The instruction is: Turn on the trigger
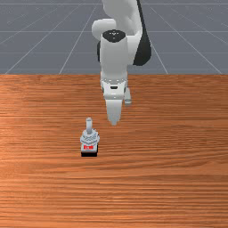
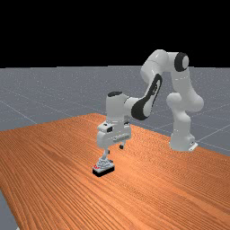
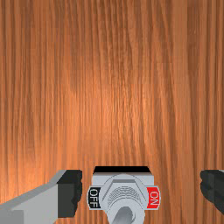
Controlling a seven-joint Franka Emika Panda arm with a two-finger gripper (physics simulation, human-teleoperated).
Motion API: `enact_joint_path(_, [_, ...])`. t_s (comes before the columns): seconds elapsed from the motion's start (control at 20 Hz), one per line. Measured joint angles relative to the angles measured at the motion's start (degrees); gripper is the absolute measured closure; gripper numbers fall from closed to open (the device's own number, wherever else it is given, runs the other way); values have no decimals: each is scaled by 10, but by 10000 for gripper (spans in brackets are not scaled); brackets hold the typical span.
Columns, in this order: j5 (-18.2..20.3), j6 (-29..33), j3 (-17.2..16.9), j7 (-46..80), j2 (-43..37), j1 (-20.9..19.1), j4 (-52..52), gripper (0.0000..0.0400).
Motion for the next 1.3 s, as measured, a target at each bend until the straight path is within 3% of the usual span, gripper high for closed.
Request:
enact_joint_path(0.05, [-15, -27, 4, 109, 39, 31, 65, 156])
enact_joint_path(0.1, [-28, -65, 15, 209, 94, 98, 158, 252])
enact_joint_path(0.15, [-38, -141, 24, 294, 190, 173, 329, 310])
enact_joint_path(0.2, [-38, -140, 39, 294, 196, 212, 332, 345])
enact_joint_path(0.25, [-38, -140, 46, 294, 196, 224, 331, 367])
enact_joint_path(0.5, [-38, -139, 48, 293, 196, 229, 331, 397])
enact_joint_path(0.95, [-41, -138, 46, 294, 197, 229, 329, 400])
enact_joint_path(1.2, [-52, -91, 40, 303, 183, 233, 297, 400])
enact_joint_path(1.3, [-43, -114, 49, 285, 179, 227, 294, 400])
